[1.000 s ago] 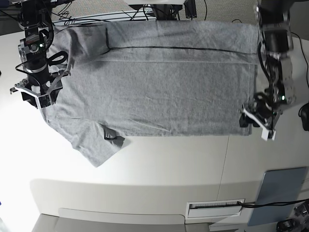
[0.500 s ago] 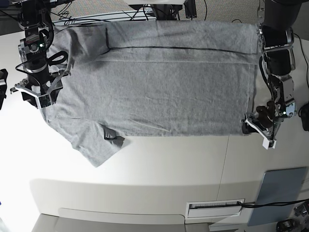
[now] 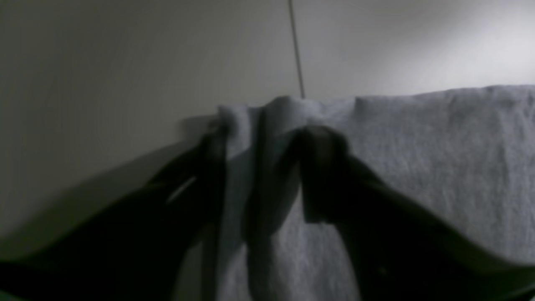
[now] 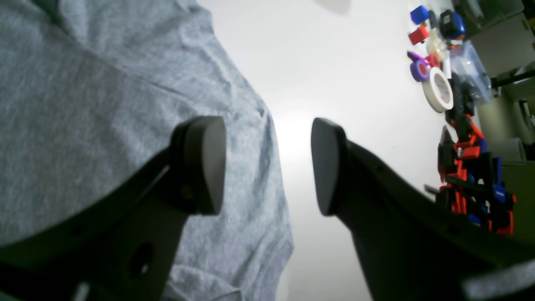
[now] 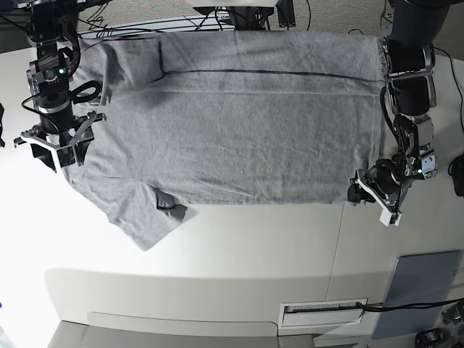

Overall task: Fold the T-shirt properly
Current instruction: 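Move left gripper to the opposite hem corner and grasp it, then move right gripper to the opposite side near the sleeve and grasp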

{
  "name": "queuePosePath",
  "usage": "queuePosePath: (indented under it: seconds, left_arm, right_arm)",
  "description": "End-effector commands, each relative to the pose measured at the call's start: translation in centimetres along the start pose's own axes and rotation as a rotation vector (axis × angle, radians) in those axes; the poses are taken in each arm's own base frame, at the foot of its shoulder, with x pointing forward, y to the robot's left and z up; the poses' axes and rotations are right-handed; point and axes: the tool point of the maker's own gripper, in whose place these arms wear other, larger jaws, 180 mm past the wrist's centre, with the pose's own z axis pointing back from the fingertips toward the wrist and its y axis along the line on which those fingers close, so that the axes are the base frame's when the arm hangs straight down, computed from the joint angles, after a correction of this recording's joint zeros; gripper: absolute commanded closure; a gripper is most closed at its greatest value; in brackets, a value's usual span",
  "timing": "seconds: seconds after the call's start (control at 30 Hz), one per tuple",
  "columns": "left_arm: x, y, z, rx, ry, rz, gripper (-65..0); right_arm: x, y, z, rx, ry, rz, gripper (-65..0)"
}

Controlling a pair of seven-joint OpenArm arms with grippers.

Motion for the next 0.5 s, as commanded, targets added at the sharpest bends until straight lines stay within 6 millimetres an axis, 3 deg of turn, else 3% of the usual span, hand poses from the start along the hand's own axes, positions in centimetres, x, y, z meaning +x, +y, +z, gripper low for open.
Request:
queuePosePath:
  seconds: [0.0, 0.17, 0.3, 0.47]
  left_arm:
    - [0.8, 0.8, 0.5, 0.023, 0.004, -0.014, -19.9]
    - [0.6, 1.7, 0.7, 0.058, 0.019, -0.028, 0.0]
    - [0.5, 1.7, 0.7, 0.062, 0.026, -0.035, 0.0]
    - [0.5, 1.7, 0.7, 0.06, 0.026, -0.037, 0.0]
  right_arm:
    - [1.3, -1.1, 0.1, -0.032, -0.046, 0.01, -31.9]
    - [1.8, -1.3, -0.1, -0.036, -0.053, 0.01, -32.0]
    - [2.0, -1.0, -1.5, 0.016, -0.052, 0.029, -32.0]
    - [1.5, -1.6, -5.0, 0.081, -0.01, -0.026, -32.0]
